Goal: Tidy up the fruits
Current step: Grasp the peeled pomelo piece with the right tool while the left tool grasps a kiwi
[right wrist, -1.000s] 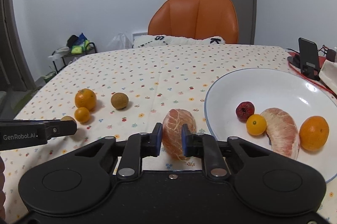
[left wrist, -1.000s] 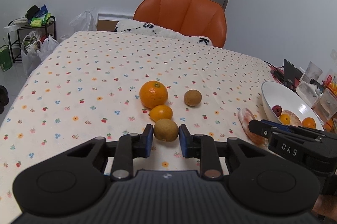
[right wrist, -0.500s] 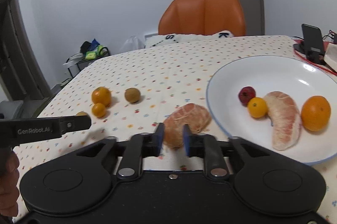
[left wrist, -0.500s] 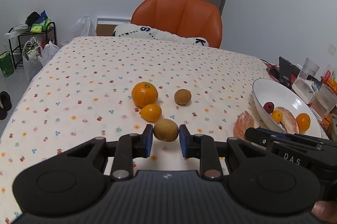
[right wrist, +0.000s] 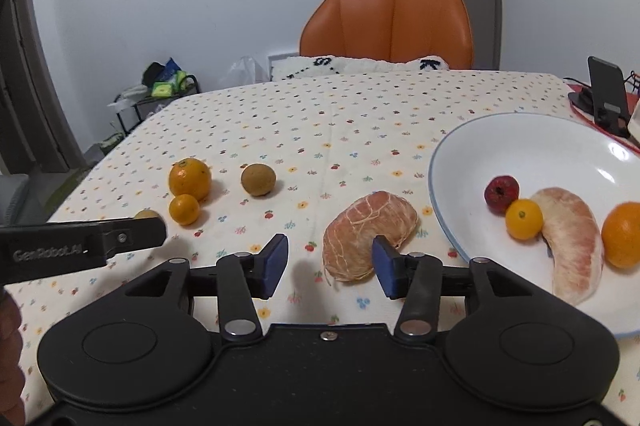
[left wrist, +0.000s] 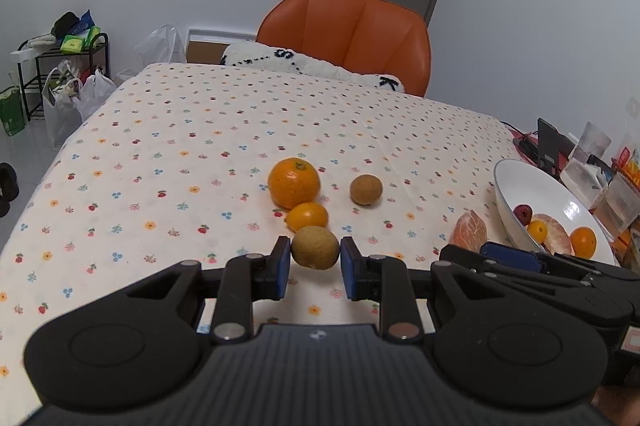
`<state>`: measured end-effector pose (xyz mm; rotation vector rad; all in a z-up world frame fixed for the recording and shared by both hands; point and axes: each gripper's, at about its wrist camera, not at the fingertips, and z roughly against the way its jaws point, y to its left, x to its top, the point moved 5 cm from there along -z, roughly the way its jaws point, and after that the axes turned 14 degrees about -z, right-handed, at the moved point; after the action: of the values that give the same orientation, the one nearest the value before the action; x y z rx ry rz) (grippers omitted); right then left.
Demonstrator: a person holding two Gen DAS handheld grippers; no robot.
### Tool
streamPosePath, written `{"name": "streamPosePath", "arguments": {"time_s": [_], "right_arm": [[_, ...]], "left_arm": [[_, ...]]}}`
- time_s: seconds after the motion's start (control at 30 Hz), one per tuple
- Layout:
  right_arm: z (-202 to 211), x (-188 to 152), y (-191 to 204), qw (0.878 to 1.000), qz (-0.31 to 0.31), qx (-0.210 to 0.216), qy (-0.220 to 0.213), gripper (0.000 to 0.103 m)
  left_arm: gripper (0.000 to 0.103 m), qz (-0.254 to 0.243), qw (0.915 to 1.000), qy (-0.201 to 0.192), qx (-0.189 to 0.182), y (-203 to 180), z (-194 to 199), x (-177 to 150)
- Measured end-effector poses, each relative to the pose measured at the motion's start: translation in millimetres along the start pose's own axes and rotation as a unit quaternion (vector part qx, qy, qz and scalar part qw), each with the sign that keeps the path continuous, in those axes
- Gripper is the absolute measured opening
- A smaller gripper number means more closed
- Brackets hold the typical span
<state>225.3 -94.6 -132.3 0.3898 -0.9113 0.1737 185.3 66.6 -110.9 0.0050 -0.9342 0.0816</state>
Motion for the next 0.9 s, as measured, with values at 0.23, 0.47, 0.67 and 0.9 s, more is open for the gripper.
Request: {"name": "streamPosePath", "arguments": {"time_s": [0.23,0.47,0.67,0.9], "right_arm": [[-9,4,9,0.998,0.022,-0.059,-0.015,0.048],[-14,6,7,0.995,0.046,-0.084,-0.019,0.034],[-10,3,10,0.997,0.055,-0.061,-0.016,0.030],[0,-3,23,0.998,0.060,-0.004,0.002,0.026]], "left_arm": [[0.025,0.010,0.9999,-0.005,-0.004,12,-1,1],[0.025,0.016,0.9997,-0.011,-0.012,16,0,1],[0.025,0.017,0.9997,-0.012,-0.013,17,2,0],[0.025,0.011,0.9998,-0.014,-0.008,13,8,2]]}}
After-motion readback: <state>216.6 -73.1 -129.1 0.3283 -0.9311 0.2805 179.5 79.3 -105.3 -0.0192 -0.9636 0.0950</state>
